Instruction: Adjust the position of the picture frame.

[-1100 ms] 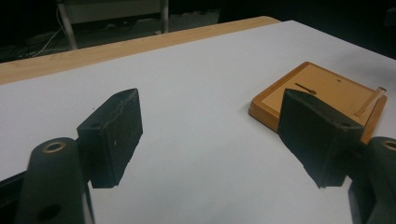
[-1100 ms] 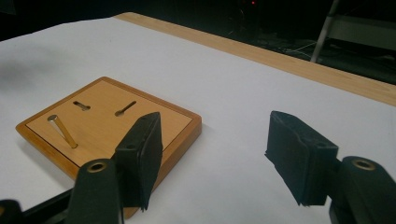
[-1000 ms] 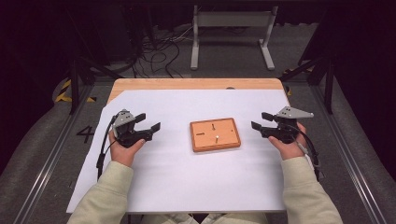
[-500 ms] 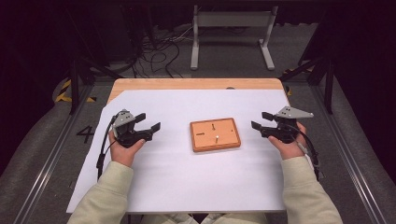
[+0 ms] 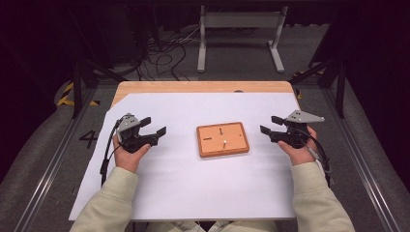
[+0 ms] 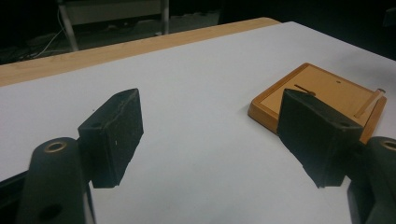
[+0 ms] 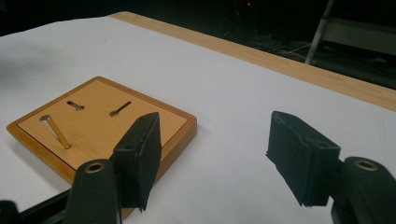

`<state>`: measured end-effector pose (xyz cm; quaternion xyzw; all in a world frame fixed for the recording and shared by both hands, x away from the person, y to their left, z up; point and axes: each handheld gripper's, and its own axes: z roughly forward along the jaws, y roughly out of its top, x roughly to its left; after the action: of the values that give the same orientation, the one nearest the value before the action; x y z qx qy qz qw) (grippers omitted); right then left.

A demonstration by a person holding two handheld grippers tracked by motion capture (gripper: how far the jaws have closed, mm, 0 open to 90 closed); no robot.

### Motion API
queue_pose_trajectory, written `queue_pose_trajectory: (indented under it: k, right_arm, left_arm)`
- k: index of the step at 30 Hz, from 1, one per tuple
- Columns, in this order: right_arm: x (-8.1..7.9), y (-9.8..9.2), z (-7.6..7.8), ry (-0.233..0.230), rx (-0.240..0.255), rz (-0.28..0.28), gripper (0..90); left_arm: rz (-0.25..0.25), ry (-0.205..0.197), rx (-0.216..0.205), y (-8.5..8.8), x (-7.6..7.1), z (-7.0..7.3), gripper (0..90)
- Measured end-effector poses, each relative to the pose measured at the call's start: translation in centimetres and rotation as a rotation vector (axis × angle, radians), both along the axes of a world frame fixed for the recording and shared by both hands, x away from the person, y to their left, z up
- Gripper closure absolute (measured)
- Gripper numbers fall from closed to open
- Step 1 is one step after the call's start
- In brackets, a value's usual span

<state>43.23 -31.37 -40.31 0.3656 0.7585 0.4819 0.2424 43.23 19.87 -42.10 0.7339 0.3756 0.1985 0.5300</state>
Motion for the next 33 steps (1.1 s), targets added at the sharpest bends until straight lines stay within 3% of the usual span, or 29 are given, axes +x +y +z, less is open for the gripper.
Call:
queue_pose_trajectory:
  k: [20, 25, 30, 33]
  right_arm:
    - [0.1, 0.0, -0.1, -0.002, -0.003, -0.004, 35.1]
    - [1.3, 0.3, 0.1, -0.042, -0.017, 0.024, 50.1]
    - [3.5, 1.6, 0.4, 0.026, -0.067, 0.027, 58.1]
    - [5.0, 2.8, 0.0, 0.078, -0.084, 0.049, 68.1]
  left_arm:
    - [0.004, -0.003, -0.003, 0.0, -0.1, 0.1, 23.3]
    - [0.009, -0.001, -0.001, 0.0, -0.1, 0.1, 23.4]
    - [0.008, -0.001, 0.005, -0.1, -0.1, 0.1, 23.4]
    - [0.000, 0.007, 0.011, -0.2, -0.1, 0.0, 23.4]
